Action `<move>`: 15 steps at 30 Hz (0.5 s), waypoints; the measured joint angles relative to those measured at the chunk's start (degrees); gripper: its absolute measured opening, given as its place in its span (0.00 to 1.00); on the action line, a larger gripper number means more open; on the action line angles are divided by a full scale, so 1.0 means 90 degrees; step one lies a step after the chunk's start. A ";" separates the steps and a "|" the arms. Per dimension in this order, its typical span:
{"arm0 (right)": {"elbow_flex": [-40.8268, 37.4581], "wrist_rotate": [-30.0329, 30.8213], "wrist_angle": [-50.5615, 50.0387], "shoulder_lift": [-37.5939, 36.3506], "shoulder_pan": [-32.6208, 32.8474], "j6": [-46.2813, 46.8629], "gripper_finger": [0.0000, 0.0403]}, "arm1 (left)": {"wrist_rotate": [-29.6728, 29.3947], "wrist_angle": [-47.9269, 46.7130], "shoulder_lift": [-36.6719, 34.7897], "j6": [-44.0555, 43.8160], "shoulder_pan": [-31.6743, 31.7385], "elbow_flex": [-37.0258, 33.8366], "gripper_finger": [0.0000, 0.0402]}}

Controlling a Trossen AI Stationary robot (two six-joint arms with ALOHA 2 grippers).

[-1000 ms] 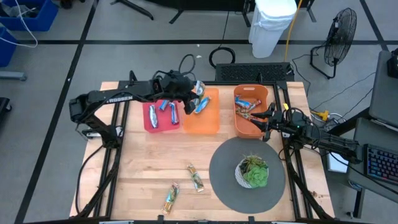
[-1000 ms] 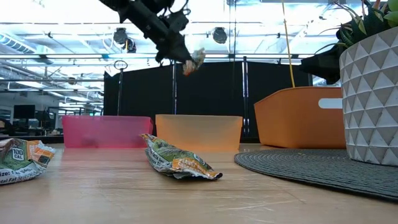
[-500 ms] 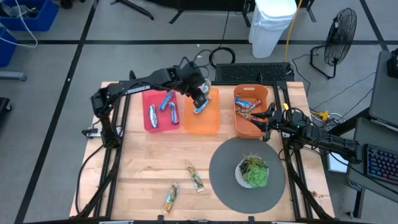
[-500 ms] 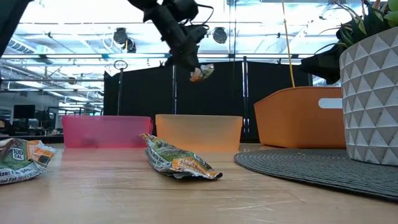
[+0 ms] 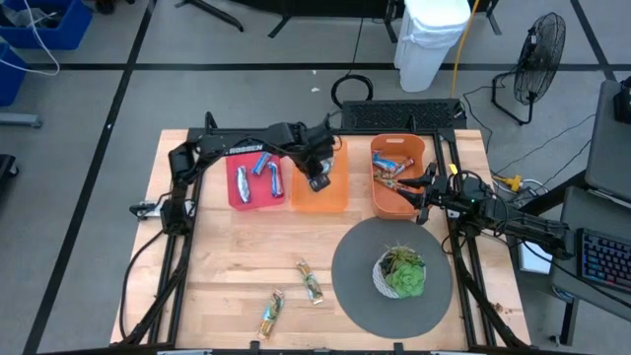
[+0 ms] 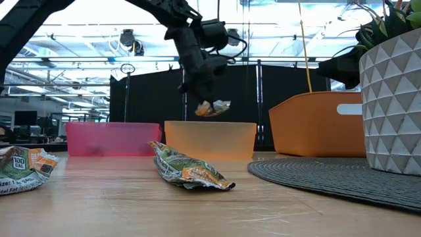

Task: Pick and place Granola Bars by type
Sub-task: Put the top left yellow granola bar into the left orange bin

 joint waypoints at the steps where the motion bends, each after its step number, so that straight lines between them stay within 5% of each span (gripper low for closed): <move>1: -0.0001 0.0000 0.0001 0.0001 0.0001 0.0000 0.32 | -0.0003 -0.0158 -0.0002 -0.0002 -0.0028 0.0000 0.00; 15: -0.0001 0.0000 0.0002 0.0001 0.0001 0.0001 0.32 | -0.0044 -0.1122 -0.0010 -0.0002 -0.0285 -0.0036 0.03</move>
